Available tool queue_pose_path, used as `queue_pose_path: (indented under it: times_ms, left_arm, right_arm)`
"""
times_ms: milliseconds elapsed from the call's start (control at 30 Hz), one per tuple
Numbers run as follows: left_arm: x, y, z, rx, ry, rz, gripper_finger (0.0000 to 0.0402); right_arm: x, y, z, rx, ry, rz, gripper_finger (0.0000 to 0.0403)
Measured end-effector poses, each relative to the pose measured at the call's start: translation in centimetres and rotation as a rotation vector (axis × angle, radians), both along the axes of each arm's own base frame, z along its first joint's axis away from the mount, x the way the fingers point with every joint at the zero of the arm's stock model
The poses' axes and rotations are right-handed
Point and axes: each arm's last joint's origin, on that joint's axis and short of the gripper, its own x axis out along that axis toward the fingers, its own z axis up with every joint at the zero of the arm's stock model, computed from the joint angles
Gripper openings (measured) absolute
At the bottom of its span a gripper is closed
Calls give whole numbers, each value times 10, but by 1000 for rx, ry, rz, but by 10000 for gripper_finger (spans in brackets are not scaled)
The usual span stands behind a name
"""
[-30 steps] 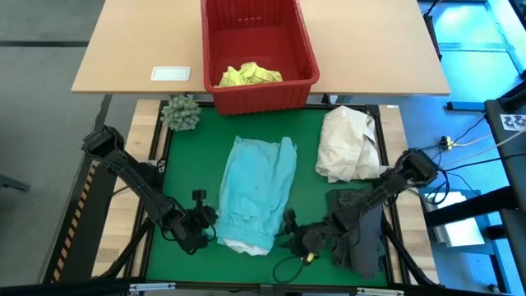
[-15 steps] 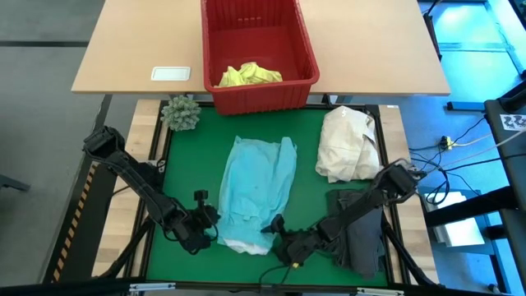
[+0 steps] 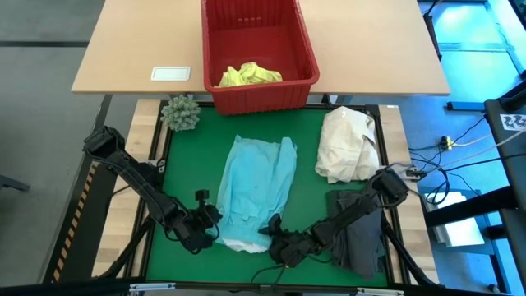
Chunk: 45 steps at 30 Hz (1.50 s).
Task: Fold Laundry from Bin
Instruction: Fold the blue short
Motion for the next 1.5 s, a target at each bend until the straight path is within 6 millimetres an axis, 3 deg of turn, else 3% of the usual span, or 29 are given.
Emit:
queue_pose_path:
  times_ms: [167, 200, 367, 533, 867, 1267, 1500]
  left_arm:
    - [0, 0, 0, 37, 12, -45, 0]
    - [0, 0, 1, 45, 13, -56, 0]
    - [-6, 5, 13, 49, 2, -75, 0]
    - [-12, 11, 36, 11, -82, -94, 5]
    - [4, 1, 56, -27, -258, -290, 115]
    - [20, 6, 42, -59, -217, -233, 251]
    - [31, 6, 28, -186, -156, -217, 279]
  right_arm:
    - [3, 2, 5, 60, -18, -38, 39]
    - [4, 3, 6, 65, -20, -40, 23]
    - [5, 3, 7, 131, -41, -103, 32]
    - [4, 2, 12, 205, -64, -172, 15]
    - [12, -15, 34, 342, -156, -312, 15]
    - [29, -46, 45, 437, -142, -332, 15]
    - [33, -54, 46, 446, -141, -336, 15]
